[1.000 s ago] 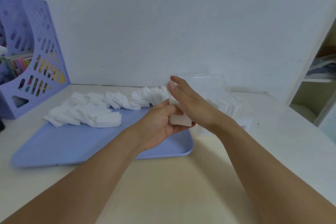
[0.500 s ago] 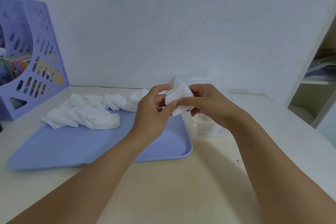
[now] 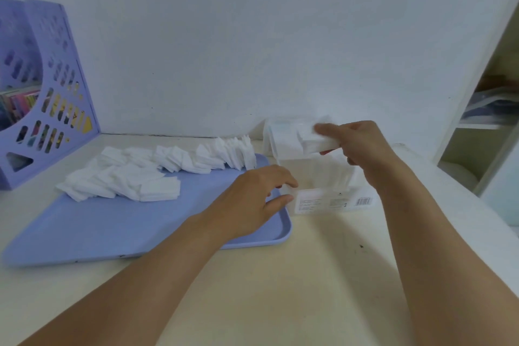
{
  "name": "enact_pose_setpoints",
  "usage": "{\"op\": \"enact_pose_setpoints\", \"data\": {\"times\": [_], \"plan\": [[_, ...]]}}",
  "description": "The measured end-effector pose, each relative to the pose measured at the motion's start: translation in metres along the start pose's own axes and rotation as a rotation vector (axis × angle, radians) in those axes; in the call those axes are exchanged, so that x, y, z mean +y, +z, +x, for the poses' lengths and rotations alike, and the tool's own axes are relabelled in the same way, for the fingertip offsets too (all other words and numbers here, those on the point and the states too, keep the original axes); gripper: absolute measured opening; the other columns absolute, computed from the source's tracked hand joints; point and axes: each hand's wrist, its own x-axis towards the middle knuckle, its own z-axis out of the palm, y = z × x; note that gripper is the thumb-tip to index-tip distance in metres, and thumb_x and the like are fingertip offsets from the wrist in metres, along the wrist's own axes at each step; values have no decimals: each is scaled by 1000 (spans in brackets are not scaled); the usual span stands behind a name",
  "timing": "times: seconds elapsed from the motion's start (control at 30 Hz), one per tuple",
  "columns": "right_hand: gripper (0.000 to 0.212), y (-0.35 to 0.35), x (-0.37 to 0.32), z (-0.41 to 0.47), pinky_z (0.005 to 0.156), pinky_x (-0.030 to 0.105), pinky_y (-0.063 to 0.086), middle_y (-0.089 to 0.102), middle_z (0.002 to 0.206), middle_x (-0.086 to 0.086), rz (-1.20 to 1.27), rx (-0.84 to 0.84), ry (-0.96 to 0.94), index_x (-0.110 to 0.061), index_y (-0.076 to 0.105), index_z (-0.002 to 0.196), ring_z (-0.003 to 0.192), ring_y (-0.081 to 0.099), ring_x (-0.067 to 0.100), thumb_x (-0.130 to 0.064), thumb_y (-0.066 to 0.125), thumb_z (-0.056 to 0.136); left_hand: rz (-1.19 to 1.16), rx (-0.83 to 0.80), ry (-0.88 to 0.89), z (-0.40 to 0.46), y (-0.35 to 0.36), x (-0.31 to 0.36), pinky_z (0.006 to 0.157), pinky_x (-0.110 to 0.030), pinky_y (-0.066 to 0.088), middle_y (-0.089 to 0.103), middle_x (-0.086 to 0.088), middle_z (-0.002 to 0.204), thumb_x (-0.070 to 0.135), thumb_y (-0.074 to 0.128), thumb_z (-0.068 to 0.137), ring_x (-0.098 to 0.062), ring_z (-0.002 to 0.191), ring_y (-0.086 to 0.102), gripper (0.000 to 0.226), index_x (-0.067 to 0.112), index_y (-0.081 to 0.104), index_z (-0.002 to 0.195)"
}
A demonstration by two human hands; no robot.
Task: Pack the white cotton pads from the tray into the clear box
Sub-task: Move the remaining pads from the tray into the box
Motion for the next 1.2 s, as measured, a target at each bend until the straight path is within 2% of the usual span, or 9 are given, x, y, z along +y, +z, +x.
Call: {"op": "enact_pose_setpoints", "data": {"times": [0.07,0.13,0.2,0.43,0.6,0.9,1.03,1.13,1.2], "plan": [[52,7,4,0,54,24,30,60,50,3,-141,-93,23,8,67,69,34,37,3,-41,84,78,-13,8,23,1,1,0,88,-30,53,65,14,115,20,64,98,-9,100,63,19,21,69,116],[60,13,10,4,51,27,24,39,40,-6,-302,-106,6,-11,41,48,37,30,11,-39,88,72,-31,16,38,0,1,1,87,-31,54,66,13,110,18,64,98,-8,99,63,15,20,70,112],[66,18,16,9,48,28,22,29,37,-11,-490,-68,-13,-20,30,49,41,29,12,-39,89,70,-46,20,50,1,2,1,87,-31,55,66,14,106,17,64,98,-8,98,63,13,19,70,110],[49,32,24,14,53,25,39,61,65,0,-944,92,-37,-17,55,66,61,62,20,-49,90,58,-51,13,75,3,4,0,85,-32,55,59,21,100,17,64,98,-9,94,62,10,21,69,105],[58,37,33,18,69,33,42,56,84,3,-976,127,-66,-14,54,78,93,54,25,-64,81,65,-52,17,83,3,5,0,84,-29,55,57,25,98,15,65,98,-7,93,61,10,20,70,104],[56,33,31,21,79,35,40,50,80,-1,-1043,43,2,-18,45,72,96,46,24,-61,80,68,-45,15,99,4,5,-1,83,-25,54,55,26,99,16,65,98,-7,94,61,10,20,69,105],[66,38,34,18,83,37,36,52,108,6,-1057,131,-21,-14,56,100,109,46,29,-64,82,64,-56,16,103,4,7,-1,83,-27,55,56,23,100,15,65,97,-8,94,61,10,20,70,106],[103,39,40,18,105,50,32,35,142,12,-1105,63,-21,-16,37,139,137,30,35,-71,79,62,-63,19,98,3,8,-2,84,-28,54,59,19,103,17,65,97,-9,96,62,10,21,70,106],[115,40,43,20,116,65,14,19,159,9,-1139,-79,22,-24,21,153,152,9,35,-75,74,64,-67,20,100,3,7,-2,84,-28,54,60,17,105,18,65,98,-10,97,62,10,22,70,106]]}}
